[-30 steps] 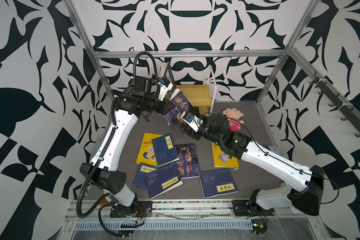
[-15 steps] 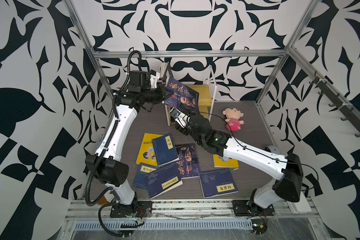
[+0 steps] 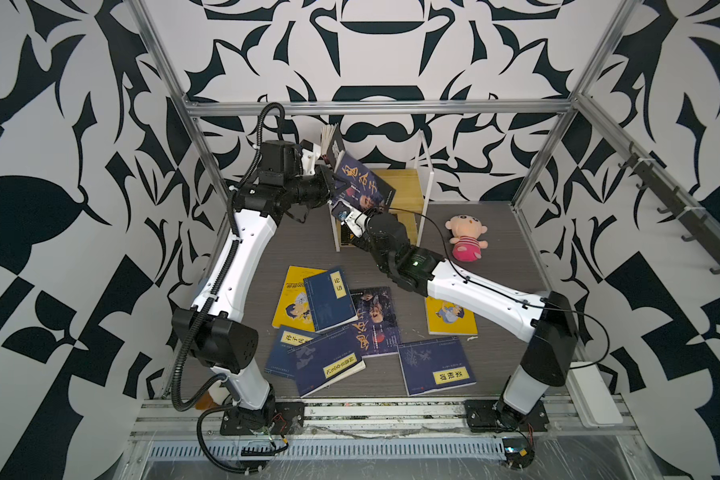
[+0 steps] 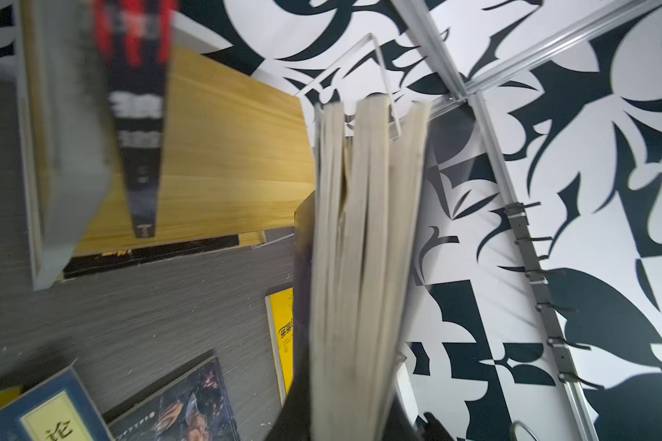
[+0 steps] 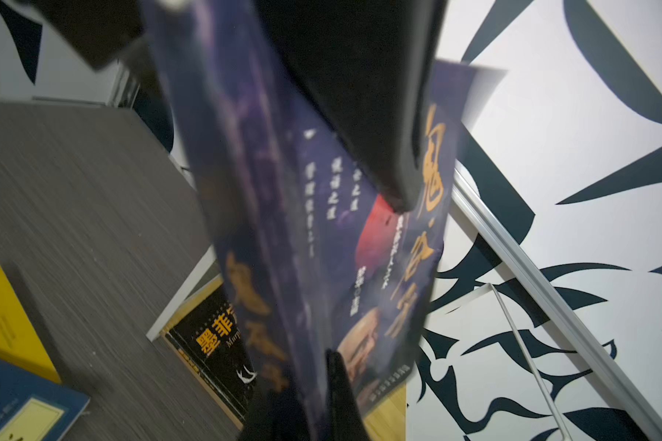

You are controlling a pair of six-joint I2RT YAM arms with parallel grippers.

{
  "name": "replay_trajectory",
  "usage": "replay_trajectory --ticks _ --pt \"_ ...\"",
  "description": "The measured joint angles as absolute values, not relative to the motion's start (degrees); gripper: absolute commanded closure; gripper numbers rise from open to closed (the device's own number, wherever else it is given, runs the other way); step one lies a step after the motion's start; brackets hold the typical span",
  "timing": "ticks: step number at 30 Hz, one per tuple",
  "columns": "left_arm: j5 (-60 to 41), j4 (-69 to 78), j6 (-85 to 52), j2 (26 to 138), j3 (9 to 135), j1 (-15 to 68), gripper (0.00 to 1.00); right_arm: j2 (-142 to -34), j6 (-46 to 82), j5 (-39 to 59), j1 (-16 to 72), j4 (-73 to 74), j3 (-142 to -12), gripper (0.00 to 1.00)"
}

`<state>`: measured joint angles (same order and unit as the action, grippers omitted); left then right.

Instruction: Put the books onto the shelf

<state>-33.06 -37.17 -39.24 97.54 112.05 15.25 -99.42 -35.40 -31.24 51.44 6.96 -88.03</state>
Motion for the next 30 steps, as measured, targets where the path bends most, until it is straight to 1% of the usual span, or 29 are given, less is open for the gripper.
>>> replay_trajectory --ticks 1,2,5,11,16,21,24,25,26,30 --pt "-33.19 -37.30 -38.92 97.82 112.05 14.83 0.66 -99.81 -34.87 -30.44 51.22 7.18 -88.05 1.00" --pt "-33.45 -37.01 -38.48 97.93 112.07 14.31 0.60 -99.94 -33.34 -29.47 50.96 7.20 -88.05 1.00" --pt "-36.05 -36.27 -37.08 97.76 113.40 12.10 0.52 -99.83 -28.10 -26.96 48.95 7.38 -88.07 1.00" --pt "-41.06 -34.00 -35.55 93.76 114.63 1.69 0.39 -99.79 -17.61 -23.57 41.06 8.91 -88.12 1.00" --pt "-42.94 -33.26 -33.67 89.43 111.94 -5.54 0.32 -99.98 -10.52 -22.02 36.93 11.49 -88.53 1.00" --pt "-43.59 -33.85 -28.80 85.91 104.60 -9.21 0.26 -104.31 -5.80 -21.23 36.23 16.47 -93.45 1.00" --pt "-43.90 -34.26 -26.22 85.23 99.26 -10.90 0.17 -108.81 -3.53 -20.73 36.25 19.73 -97.65 1.00" --pt "-43.92 -34.50 -25.32 85.23 97.69 -11.31 0.16 -110.41 -2.76 -20.60 36.25 20.67 -99.02 1.00" --pt "-43.88 -34.87 -24.38 85.23 96.14 -11.60 0.10 -111.98 -1.91 -20.56 36.32 21.67 -100.25 1.00" --pt "-43.70 -35.31 -21.71 85.23 92.44 -12.05 0.04 -117.23 0.32 -20.84 36.64 24.21 -103.35 1.00"
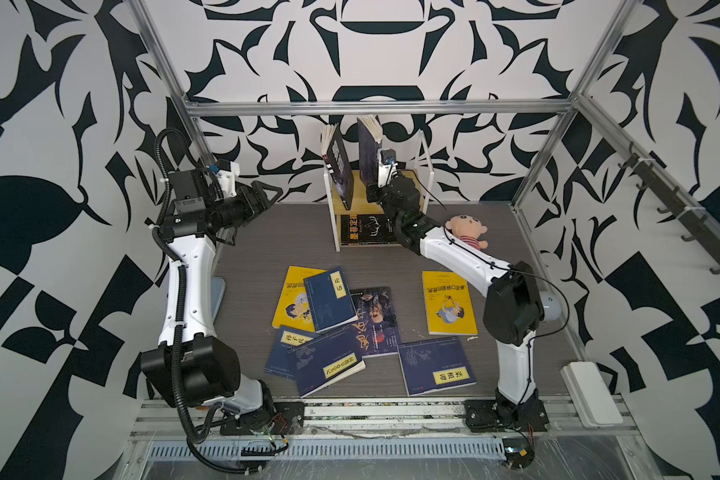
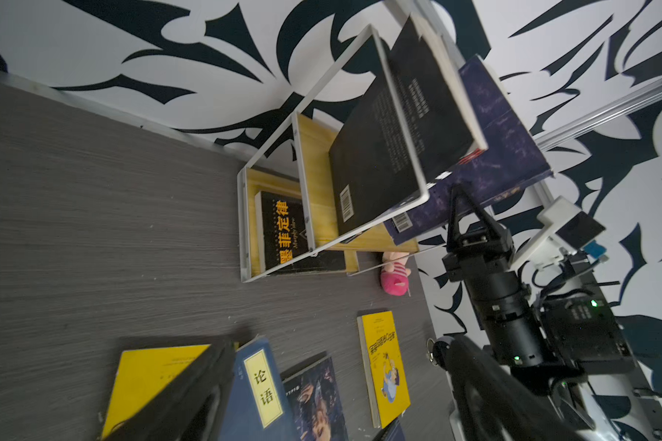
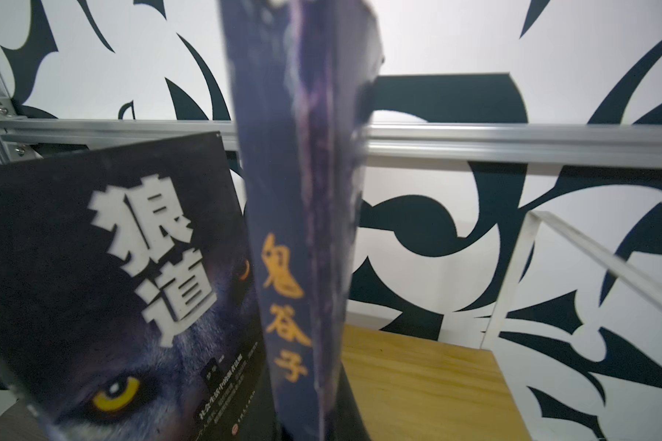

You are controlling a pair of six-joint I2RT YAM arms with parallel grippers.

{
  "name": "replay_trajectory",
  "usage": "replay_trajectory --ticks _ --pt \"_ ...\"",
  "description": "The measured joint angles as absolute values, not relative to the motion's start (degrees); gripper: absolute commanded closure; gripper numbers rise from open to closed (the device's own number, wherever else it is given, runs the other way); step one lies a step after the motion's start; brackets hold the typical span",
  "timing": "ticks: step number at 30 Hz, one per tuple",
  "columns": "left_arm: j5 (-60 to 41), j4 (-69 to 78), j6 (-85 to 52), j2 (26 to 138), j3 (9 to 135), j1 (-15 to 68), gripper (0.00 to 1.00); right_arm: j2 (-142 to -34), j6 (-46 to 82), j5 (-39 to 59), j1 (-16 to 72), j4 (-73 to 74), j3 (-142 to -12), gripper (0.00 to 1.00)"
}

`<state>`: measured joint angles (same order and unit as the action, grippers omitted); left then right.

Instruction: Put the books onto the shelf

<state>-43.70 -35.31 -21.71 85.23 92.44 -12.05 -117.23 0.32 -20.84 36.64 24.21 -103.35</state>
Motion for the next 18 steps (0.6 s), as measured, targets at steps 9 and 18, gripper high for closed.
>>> replay_trajectory --ticks 9,18 --pt "-42.15 -34.72 -19.11 85.21 89.21 -12.03 0.00 -122.34 3.29 -23.03 38.09 28.67 -106.19 1.00" --pt "-41.82 -33.74 -19.55 85.25 88.77 -11.99 0.00 -121.03 4.49 -24.18 40.93 30.09 -103.11 0.84"
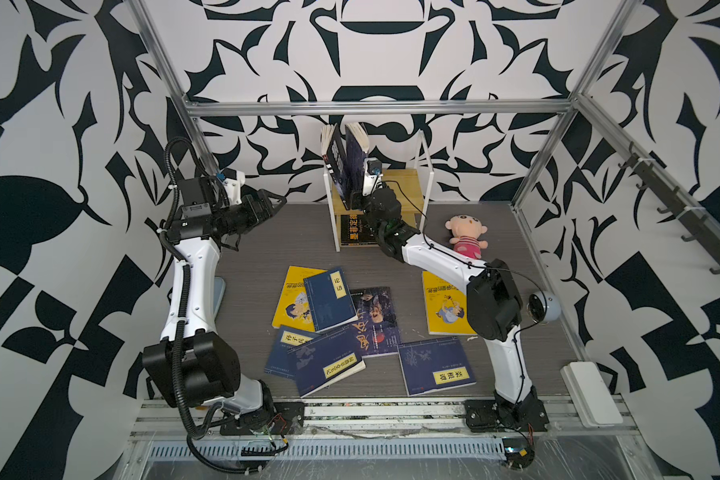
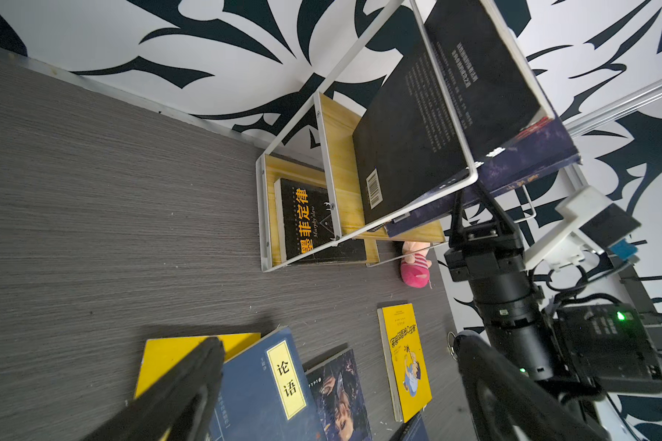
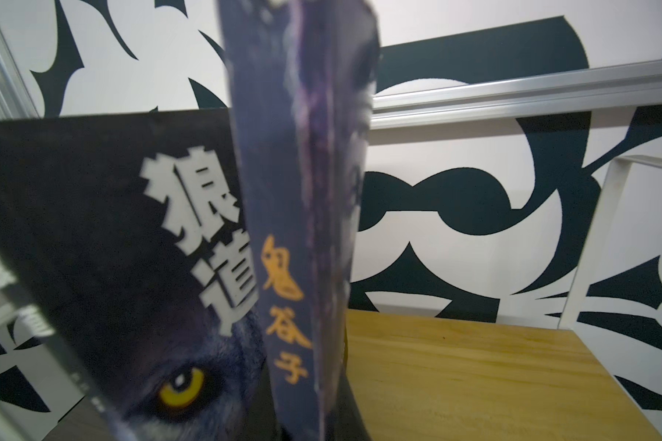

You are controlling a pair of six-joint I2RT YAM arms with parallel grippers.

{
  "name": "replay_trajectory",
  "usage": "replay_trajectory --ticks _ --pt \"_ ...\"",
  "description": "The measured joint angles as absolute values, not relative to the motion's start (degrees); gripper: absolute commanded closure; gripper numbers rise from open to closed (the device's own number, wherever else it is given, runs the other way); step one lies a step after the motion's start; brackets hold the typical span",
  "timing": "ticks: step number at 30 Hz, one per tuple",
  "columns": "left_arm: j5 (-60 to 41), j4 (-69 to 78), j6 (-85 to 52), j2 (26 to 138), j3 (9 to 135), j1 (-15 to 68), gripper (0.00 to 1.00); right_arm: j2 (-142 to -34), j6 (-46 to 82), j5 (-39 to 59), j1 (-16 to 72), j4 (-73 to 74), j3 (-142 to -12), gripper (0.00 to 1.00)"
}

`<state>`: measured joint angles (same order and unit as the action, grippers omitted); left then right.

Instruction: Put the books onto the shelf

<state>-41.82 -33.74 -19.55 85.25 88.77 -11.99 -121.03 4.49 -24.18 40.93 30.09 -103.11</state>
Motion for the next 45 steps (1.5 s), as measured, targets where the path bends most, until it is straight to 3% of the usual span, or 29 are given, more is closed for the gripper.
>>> replay_trajectory --ticks 7,16,35,40,45 --pt "-41.80 -33.19 -19.73 85.25 88.68 -11.81 0.00 -119.90 5.45 -24.10 41.71 30.79 -101.86 0.70" --pt "-41.80 -32.88 -19.73 85.27 88.44 -11.77 0.00 -119.90 5.26 -22.46 41.71 30.92 -101.75 0.61" --pt "-41.78 -32.32 -19.73 85.36 87.72 -11.70 0.00 -117.84 0.71 -9.80 41.28 23.57 -99.11 0.56" --pt "-41.65 -32.27 -19.66 85.36 87.72 -11.70 0.00 -111.09 -0.03 -6.55 41.25 22.28 -92.12 0.58" --pt "-41.56 -32.82 -17.37 85.78 88.07 -11.51 0.01 -104.38 1.04 -3.33 39.94 21.47 -86.28 0.81"
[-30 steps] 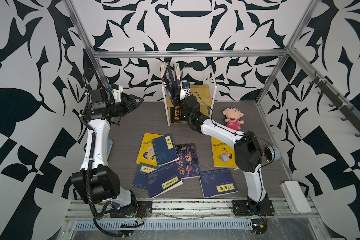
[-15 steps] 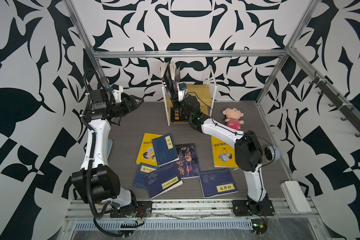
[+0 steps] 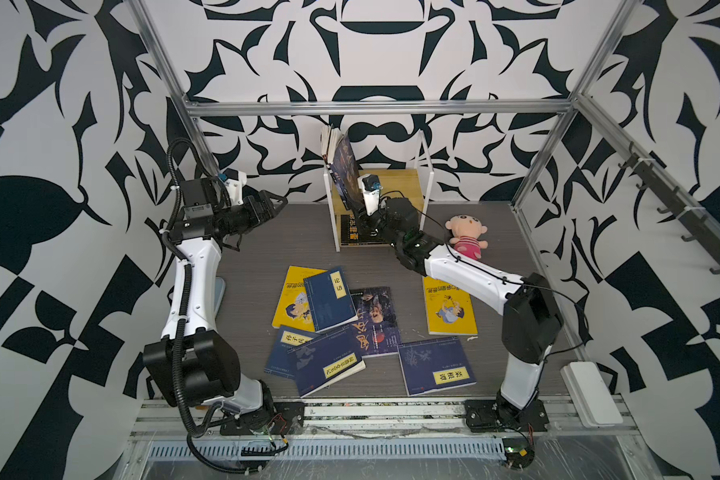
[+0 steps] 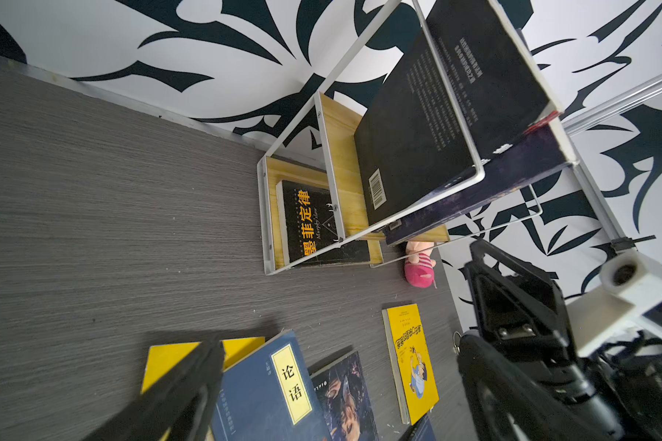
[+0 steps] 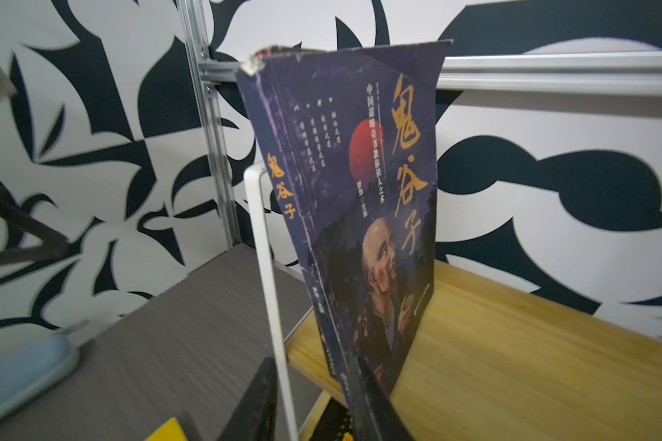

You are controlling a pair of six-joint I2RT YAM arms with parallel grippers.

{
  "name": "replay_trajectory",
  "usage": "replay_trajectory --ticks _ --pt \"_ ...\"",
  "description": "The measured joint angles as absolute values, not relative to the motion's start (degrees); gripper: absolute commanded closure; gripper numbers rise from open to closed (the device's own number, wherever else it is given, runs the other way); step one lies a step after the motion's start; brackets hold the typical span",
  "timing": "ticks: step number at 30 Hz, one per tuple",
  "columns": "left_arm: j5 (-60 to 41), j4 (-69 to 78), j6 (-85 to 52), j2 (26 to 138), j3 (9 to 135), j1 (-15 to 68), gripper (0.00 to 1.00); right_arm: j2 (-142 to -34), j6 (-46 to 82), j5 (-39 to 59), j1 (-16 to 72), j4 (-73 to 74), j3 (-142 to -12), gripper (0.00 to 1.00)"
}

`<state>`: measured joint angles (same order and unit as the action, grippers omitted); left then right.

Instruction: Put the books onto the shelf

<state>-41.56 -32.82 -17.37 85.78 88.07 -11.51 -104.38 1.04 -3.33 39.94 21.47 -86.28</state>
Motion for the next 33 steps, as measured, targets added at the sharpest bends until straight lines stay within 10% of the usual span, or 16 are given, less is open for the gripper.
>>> replay_trajectory --ticks 4,10,33 --pt "-40.66 -36.47 -12.67 87.39 91.72 -9.96 0.27 -103.00 3.42 -2.22 36.82 19.97 -85.47 1.00" --pt "-38.70 -40.49 -5.48 88.86 98.39 -2.35 0.98 -109.21 7.99 -2.94 31.66 15.51 -90.89 1.00" --pt "-26.65 -42.00 1.98 102.65 111.70 16.45 1.00 -135.26 17.45 0.43 30.48 3.95 -124.25 1.00"
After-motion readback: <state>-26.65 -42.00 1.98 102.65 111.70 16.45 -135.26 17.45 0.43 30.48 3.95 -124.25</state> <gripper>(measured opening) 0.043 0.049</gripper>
